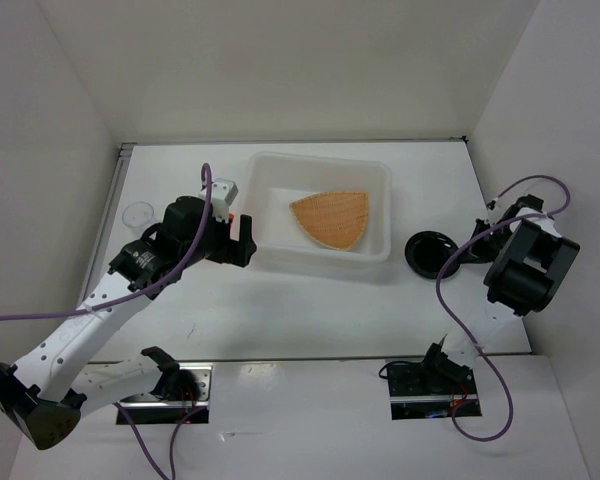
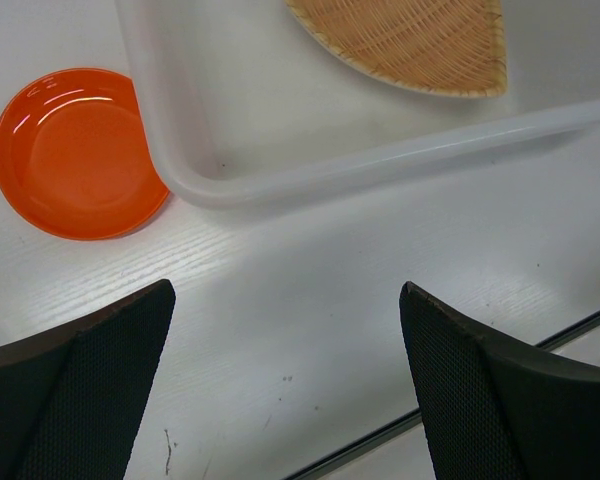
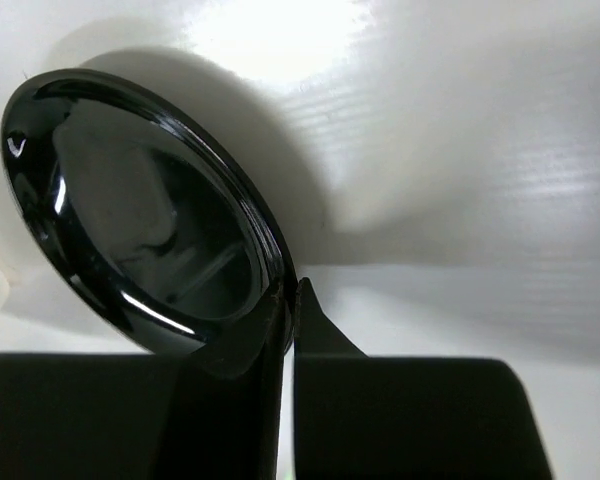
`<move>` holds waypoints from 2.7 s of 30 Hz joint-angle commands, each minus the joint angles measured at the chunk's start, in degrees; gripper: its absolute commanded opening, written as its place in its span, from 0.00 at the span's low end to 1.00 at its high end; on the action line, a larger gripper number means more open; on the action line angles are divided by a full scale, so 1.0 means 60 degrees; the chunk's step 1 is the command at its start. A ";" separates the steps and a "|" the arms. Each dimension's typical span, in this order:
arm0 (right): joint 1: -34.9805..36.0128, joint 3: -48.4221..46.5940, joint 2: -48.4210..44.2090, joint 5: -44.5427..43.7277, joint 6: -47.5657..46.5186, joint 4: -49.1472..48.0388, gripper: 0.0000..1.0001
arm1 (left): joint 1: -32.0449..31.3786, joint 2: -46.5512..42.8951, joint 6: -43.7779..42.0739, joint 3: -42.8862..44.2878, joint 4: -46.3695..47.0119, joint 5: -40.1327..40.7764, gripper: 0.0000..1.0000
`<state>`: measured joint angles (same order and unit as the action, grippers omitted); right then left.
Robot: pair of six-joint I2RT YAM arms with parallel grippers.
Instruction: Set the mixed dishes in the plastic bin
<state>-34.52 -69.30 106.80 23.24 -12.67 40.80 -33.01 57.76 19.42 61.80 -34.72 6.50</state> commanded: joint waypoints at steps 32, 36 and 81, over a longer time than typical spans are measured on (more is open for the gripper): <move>-0.2010 -0.1151 -0.0765 0.5265 -0.3338 0.3205 0.00 | 0.0068 -0.0090 -0.0204 -0.0134 0.0411 -0.0410 1.00; -0.2010 -0.1428 -0.1056 0.5354 -0.3338 0.3411 0.00 | 0.0068 -0.0090 -0.0204 -0.0134 0.0411 -0.0410 1.00; 0.1899 -0.6174 -0.0853 0.5237 -0.1756 0.5579 0.00 | 0.0068 0.0086 -0.0117 -0.0134 0.0411 -0.0234 1.00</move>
<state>-26.59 -102.02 103.22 53.23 -25.19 74.08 -33.01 58.04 19.44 61.47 -34.26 5.02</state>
